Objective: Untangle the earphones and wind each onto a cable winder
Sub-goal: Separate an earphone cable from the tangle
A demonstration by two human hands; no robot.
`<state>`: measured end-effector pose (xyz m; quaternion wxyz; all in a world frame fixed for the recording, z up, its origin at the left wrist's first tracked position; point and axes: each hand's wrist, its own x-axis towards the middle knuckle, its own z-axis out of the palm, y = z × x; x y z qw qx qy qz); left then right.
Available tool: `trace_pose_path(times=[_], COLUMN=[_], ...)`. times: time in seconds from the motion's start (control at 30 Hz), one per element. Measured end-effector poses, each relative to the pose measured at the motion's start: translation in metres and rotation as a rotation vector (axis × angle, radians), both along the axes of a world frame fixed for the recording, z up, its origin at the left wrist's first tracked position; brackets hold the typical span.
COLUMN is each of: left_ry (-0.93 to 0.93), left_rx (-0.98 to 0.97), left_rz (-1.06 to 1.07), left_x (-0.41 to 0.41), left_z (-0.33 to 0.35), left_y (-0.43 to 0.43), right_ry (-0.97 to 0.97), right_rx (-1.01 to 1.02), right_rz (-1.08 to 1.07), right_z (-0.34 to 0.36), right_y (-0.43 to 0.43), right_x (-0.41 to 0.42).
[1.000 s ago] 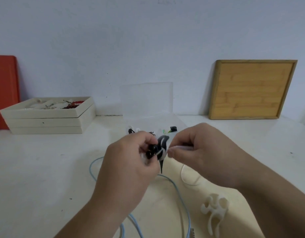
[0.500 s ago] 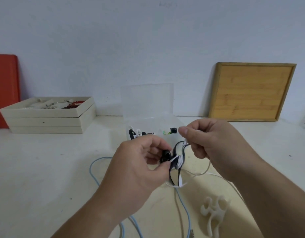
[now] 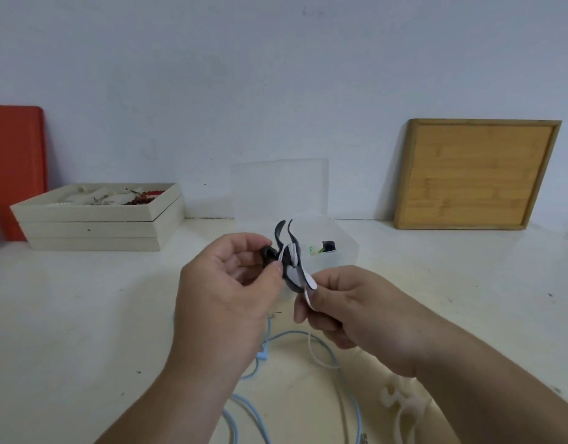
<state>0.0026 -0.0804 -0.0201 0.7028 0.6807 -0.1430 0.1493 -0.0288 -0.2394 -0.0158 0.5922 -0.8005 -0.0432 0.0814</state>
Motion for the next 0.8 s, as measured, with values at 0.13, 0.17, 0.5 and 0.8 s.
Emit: trace_pose_path(times=[0.13,0.17,0.5,0.8], left_ry=[-0.046,-0.056,-0.228,-0.248], left_rx=[0.042,0.052,0.312,0.478], left_rz=[0.081,0.098,0.139,-0.013], left_x=[-0.001,-0.002,-0.004,-0.007], left_z=[0.0,0.0,0.001,-0.004], left_y=[-0.002,-0.002,0.002,0.0], right_ry=[-0.008,-0.008,-0.214,-0.322], right_rx=[-0.109,-0.142,-0.354,-0.086], right_rz=[0.032,0.062,0.08,-0.054], right_z=[0.002,0.004,0.023,0.028], right_y=[-0.001,-0.001,-0.012,-0.023], right_x=[-0.003,-0.005,-0.013,-0.012])
